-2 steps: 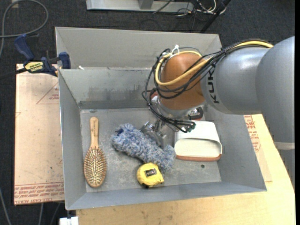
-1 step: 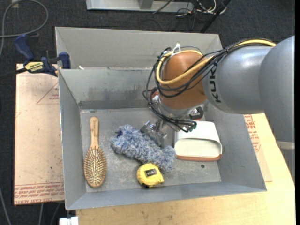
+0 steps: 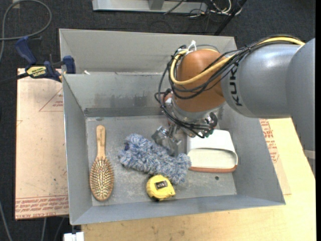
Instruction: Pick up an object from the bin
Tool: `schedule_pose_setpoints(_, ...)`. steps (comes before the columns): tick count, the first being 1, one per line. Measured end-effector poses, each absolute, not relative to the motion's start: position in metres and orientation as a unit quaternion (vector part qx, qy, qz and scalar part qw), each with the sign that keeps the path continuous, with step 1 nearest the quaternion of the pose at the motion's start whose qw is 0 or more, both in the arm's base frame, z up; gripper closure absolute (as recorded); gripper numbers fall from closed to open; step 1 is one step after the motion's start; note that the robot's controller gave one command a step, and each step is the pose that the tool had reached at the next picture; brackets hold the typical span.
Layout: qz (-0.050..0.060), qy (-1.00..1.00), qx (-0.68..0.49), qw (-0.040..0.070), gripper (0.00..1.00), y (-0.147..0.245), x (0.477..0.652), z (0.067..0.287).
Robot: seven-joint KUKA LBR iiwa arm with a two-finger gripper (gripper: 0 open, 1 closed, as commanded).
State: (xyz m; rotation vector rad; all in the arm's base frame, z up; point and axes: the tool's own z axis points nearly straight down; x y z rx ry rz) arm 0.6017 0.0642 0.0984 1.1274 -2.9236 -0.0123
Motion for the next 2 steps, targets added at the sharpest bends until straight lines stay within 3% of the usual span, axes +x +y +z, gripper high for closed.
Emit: schedule_pose_setpoints(2, -0.004, -0.933, 0.359, 0.003, 1.0, 0.065, 0.603, 0.133)
